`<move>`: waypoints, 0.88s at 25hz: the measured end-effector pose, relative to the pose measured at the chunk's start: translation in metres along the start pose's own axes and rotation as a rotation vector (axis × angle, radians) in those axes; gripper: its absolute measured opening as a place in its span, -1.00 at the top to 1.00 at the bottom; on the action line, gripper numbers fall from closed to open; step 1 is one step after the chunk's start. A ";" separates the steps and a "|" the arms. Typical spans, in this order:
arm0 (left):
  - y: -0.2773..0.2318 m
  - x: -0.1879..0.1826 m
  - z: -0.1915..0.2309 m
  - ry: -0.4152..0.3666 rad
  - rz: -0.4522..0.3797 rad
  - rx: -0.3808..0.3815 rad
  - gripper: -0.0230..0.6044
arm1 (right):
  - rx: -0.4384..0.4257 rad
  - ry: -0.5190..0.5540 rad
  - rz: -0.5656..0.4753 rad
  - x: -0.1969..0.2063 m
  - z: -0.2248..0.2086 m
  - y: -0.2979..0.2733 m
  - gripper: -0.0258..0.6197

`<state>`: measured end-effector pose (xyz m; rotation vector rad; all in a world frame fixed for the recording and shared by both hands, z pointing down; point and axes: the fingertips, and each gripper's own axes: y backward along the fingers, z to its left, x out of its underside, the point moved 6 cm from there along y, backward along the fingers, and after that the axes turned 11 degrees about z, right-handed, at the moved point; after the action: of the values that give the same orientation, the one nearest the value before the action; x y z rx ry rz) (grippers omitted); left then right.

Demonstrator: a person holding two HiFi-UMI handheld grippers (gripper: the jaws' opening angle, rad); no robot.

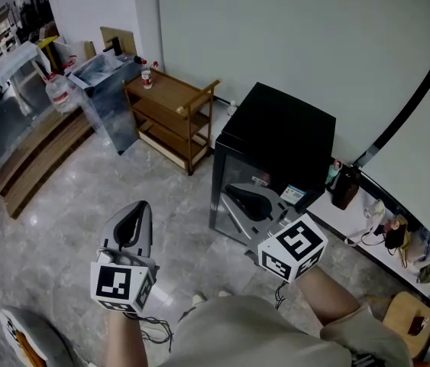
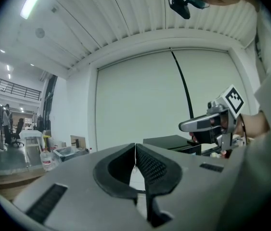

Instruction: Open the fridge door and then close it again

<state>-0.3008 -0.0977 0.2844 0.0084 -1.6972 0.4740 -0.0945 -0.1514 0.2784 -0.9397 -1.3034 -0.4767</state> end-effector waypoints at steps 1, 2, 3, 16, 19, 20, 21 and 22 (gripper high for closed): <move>0.001 0.004 -0.002 -0.008 0.008 -0.002 0.90 | -0.002 0.009 0.006 0.001 0.003 0.000 0.84; 0.004 0.008 -0.003 -0.015 0.020 -0.004 0.90 | -0.001 0.021 0.012 0.003 0.007 0.000 0.85; 0.007 0.013 -0.003 -0.018 0.032 -0.006 0.90 | 0.000 0.035 0.019 0.005 0.011 0.000 0.87; 0.029 0.050 -0.017 0.018 0.106 0.035 0.90 | -0.092 -0.004 0.087 0.042 0.052 -0.007 0.93; 0.033 0.053 -0.018 0.020 0.115 0.039 0.90 | -0.100 -0.004 0.116 0.051 0.059 -0.009 0.93; 0.033 0.054 -0.017 0.014 0.116 0.038 0.90 | -0.100 -0.006 0.118 0.052 0.061 -0.009 0.93; 0.034 0.056 -0.015 0.008 0.120 0.033 0.90 | -0.100 -0.005 0.117 0.052 0.063 -0.009 0.93; 0.035 0.057 -0.011 0.005 0.130 0.026 0.90 | -0.099 -0.003 0.114 0.052 0.065 -0.009 0.93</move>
<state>-0.3104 -0.0472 0.3293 -0.0846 -1.6935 0.5920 -0.1281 -0.0941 0.3293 -1.0913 -1.2301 -0.4542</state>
